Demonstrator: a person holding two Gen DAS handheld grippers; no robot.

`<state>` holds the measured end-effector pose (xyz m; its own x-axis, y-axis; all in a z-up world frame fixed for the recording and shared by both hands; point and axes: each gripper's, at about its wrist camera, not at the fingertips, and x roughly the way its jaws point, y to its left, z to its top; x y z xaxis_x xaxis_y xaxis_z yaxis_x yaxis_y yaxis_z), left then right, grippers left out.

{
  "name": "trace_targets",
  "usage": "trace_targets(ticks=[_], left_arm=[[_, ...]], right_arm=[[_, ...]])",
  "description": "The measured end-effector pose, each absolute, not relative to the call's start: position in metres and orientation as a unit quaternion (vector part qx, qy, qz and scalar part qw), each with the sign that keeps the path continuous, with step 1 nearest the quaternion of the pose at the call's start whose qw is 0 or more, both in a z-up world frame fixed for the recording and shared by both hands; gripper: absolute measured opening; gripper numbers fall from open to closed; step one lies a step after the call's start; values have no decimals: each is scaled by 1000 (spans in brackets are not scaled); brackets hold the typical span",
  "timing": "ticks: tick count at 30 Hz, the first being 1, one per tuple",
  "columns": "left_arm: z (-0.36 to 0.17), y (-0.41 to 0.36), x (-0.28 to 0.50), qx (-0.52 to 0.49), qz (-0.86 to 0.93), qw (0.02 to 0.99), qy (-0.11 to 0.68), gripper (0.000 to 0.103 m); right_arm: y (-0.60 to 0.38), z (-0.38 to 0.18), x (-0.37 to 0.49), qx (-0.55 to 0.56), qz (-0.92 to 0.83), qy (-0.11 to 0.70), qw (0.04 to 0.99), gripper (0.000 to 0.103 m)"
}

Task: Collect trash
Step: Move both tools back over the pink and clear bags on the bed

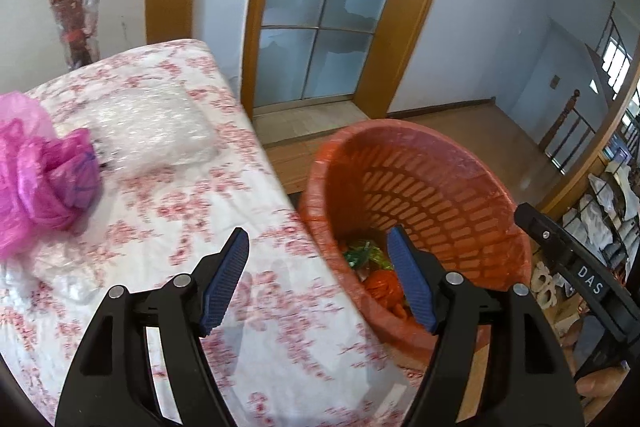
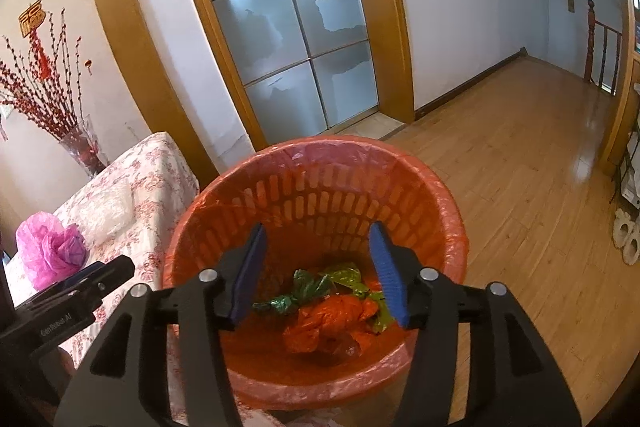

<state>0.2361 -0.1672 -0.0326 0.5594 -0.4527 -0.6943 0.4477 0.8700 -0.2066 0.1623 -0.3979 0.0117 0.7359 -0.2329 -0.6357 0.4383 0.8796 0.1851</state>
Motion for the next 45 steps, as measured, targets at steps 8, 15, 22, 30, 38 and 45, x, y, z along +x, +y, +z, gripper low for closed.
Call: trace_targets(ticks=[8,15,22,30,38,45], left_arm=[[-27,-124,235,-15,-224,895,387,71],[-11,-56,225,-26,-166,921,352,71],[-2,24,226,-44,-67,941,328,71],[-23,68,258,-85,-11,925,370,67],[-40,80,272,-152,-33,903,402,65],[-45,64,276,-143,-44,898,413,59]], right_arm=[[-372,21,170,142,-161,318,923,54],[-346,26,178,125,-134,324,928,54],[-314,30,185,103,-107,329,933,54],[-291,33,189,86,-89,333,935,54],[-275,35,192,66,-81,338,935,54],[-261,33,193,57,-69,343,935,54]])
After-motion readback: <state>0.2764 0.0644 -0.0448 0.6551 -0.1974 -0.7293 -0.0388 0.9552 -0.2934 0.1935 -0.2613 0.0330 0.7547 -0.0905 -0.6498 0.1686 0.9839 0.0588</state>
